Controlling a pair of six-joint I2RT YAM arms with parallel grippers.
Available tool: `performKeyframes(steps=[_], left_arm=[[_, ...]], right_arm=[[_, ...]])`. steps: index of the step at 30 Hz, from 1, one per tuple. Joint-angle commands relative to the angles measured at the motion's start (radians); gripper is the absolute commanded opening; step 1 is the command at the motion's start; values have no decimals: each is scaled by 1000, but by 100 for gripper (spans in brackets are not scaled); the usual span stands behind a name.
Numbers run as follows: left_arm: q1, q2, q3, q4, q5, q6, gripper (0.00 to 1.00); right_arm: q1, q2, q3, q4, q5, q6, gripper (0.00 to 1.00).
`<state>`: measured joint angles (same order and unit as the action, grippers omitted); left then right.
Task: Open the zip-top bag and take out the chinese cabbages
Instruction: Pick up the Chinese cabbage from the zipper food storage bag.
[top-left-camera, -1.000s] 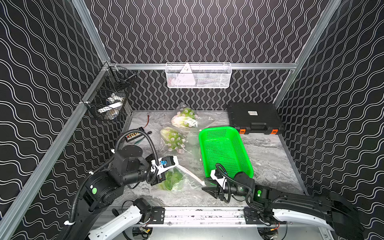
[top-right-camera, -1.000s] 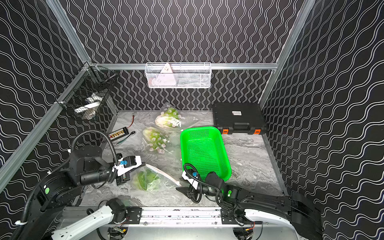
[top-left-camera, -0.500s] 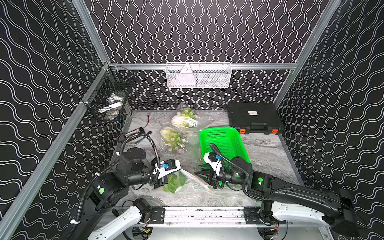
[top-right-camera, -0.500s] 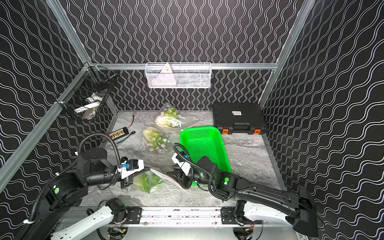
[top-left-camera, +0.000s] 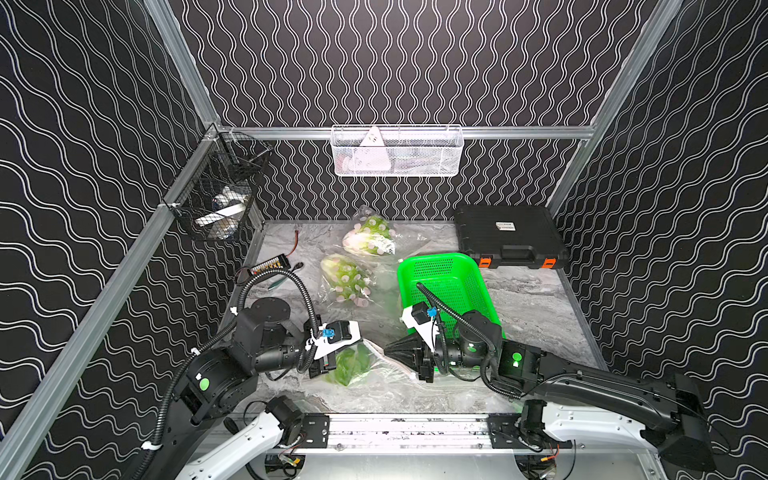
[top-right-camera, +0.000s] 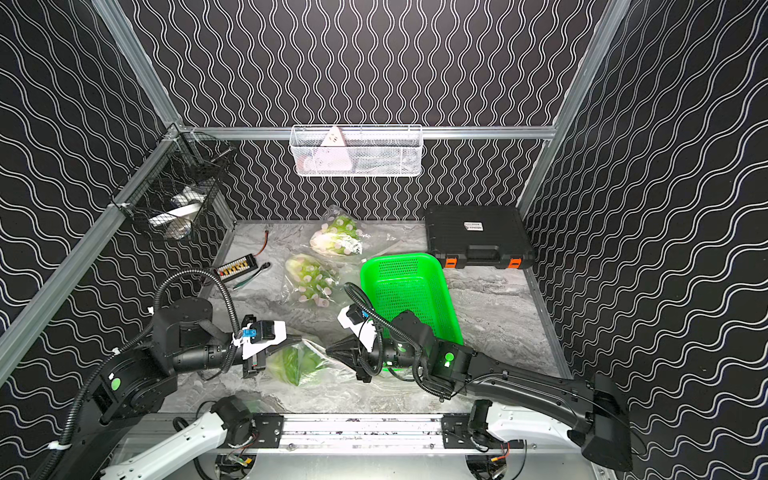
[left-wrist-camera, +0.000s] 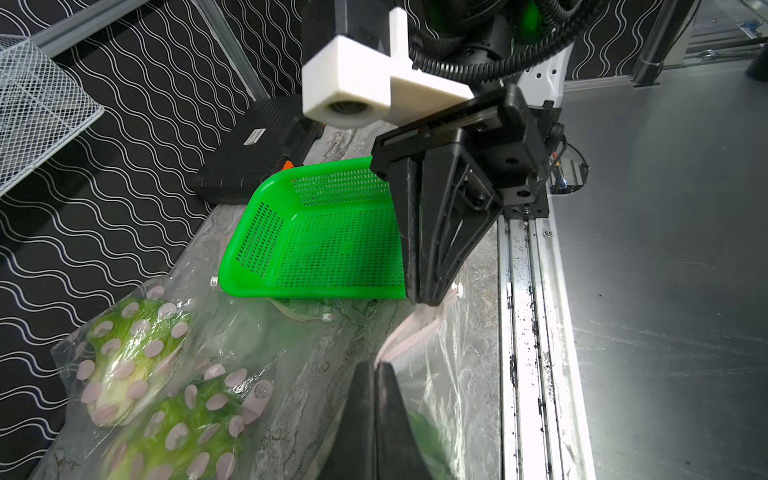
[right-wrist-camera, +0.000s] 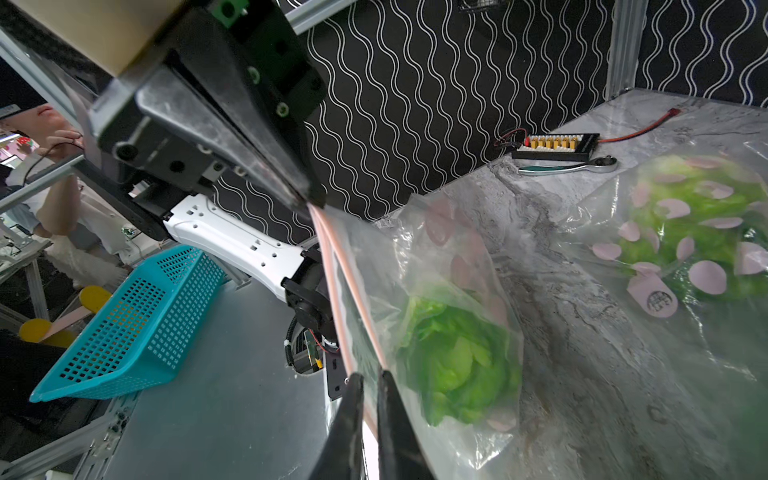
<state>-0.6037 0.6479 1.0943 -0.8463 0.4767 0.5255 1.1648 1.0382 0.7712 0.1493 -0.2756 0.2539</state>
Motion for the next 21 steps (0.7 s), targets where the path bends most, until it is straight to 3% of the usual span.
performKeyframes(steps=[1,21], left_arm=[[0,1,-4,32,25,2,0],[-1,-22,-5,20,4,-4,0]], right_arm=[[2,6,19,0,-15,-2,12],[1,133,22,-13,-59,-44,14]])
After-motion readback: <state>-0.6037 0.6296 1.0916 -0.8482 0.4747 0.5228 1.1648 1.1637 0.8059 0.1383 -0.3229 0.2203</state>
